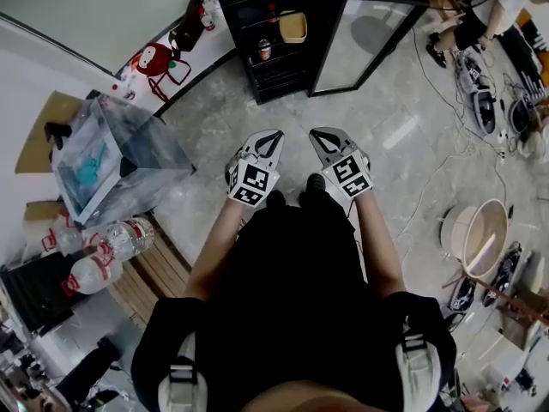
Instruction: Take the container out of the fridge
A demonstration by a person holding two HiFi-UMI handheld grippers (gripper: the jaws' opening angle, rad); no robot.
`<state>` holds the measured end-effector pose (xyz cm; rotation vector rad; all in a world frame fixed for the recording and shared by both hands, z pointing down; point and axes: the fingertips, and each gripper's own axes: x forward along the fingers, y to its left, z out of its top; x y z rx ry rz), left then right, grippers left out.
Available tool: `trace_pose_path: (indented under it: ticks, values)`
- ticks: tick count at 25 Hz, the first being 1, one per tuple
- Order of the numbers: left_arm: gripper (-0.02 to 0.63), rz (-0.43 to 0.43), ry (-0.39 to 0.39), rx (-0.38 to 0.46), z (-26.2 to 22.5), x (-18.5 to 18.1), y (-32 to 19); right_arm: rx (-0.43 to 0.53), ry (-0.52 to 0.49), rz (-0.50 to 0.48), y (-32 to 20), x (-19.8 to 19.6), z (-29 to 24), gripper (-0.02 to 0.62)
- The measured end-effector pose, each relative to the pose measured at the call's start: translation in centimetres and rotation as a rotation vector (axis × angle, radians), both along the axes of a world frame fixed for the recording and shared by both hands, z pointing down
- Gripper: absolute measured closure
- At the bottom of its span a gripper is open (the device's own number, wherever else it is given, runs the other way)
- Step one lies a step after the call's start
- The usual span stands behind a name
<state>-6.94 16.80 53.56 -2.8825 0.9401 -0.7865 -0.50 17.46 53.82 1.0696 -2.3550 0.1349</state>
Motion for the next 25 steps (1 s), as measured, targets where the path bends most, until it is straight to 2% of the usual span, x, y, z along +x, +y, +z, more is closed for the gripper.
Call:
trace_pose_path:
  ticks: [4,9,15,25]
  values:
    - [0.583,-0.02,-0.014,0.001,-0.5,1.2,-1.2,0.008,-0.01,-0.011,-1.4,1.6,-0.3,0.595]
    - [0.583,-0.054,-0.035,0.0,-0.7,3.3,-2.2,-0.003,-0.071,-0.055,-1.9,3.9,-0.7,0.597]
    - [0.583,-0.06,-0.058,0.012,-1.0,7.1,-3.0,0.038,-0.055,-0.034,-3.6,8.2,-0.8,0.597]
    - [0.583,-0.108,-0.064,0.018,-1.1,10.8,-4.4,0.029,-0.06,-0.098,-4.8,11.6,-0.4,0.597]
